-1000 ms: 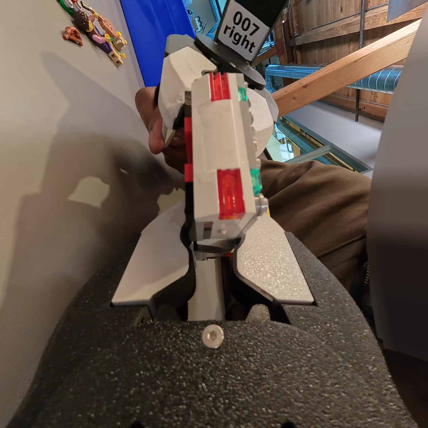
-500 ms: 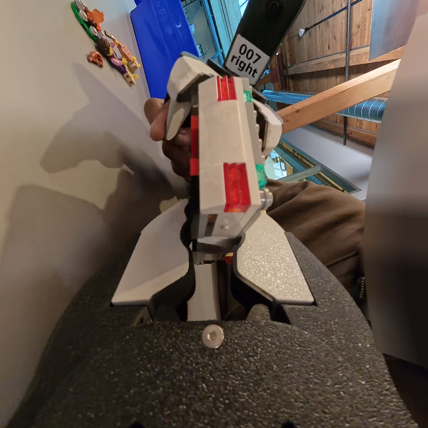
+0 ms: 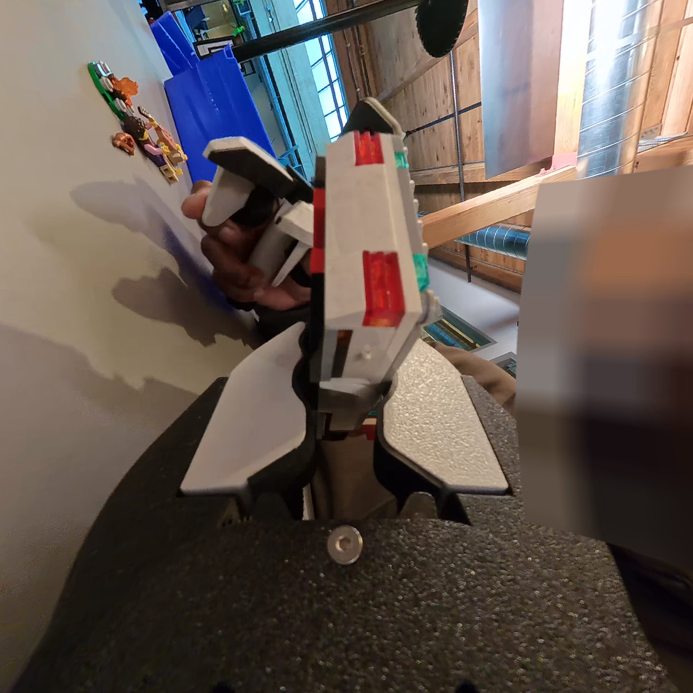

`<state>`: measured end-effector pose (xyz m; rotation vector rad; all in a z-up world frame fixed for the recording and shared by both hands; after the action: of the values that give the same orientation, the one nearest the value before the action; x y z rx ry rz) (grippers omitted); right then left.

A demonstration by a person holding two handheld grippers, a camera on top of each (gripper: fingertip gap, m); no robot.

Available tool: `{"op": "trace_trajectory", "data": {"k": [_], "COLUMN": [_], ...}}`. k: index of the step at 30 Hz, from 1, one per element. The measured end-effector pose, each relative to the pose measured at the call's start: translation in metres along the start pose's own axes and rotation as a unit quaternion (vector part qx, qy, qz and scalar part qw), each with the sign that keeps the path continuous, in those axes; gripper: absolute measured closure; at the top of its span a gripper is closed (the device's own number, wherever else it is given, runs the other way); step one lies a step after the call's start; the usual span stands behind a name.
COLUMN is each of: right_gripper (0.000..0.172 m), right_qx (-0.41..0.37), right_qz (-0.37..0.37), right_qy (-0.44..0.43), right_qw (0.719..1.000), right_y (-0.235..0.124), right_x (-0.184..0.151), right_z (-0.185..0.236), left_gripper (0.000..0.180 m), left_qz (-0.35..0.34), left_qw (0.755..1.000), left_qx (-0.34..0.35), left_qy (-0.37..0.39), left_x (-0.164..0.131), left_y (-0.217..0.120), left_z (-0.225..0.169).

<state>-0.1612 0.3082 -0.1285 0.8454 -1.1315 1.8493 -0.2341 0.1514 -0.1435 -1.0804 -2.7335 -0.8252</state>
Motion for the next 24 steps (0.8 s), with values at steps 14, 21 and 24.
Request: {"op": "trace_trajectory", "data": {"k": [14, 21, 24], "right_gripper": [0.137, 0.137, 0.137], "right_qx": [0.021, 0.035, 0.038], "right_qz": [0.021, 0.037, 0.041], "right_qy": [0.031, 0.038, 0.038], "right_qw": [0.999, 0.998, 0.998], "right_y": [0.013, 0.017, 0.017], "right_x": [-0.005, -0.007, -0.007], "right_z": [-0.012, -0.012, -0.011], "left_gripper": [0.148, 0.148, 0.148], "left_qz": [0.003, 0.011, 0.02], "left_qw": [0.999, 0.999, 0.998], "left_qx": [0.035, 0.052, 0.055], "left_qy": [-0.012, -0.004, 0.001], "left_x": [-0.001, -0.002, -0.004], "left_y": [-0.006, -0.005, -0.003], "left_z": [0.003, 0.004, 0.004]}}
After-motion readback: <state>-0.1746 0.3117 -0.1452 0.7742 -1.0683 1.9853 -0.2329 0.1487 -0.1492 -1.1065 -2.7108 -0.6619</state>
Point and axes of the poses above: each gripper's, where its closed fingertips meet, y out along the fingers, x out of its top, z = x × y across the jaws, the point moved 7 cm from there along -y, back along the fingers, and after that the axes turned 13 degrees about -x, right-handed, at the moved point
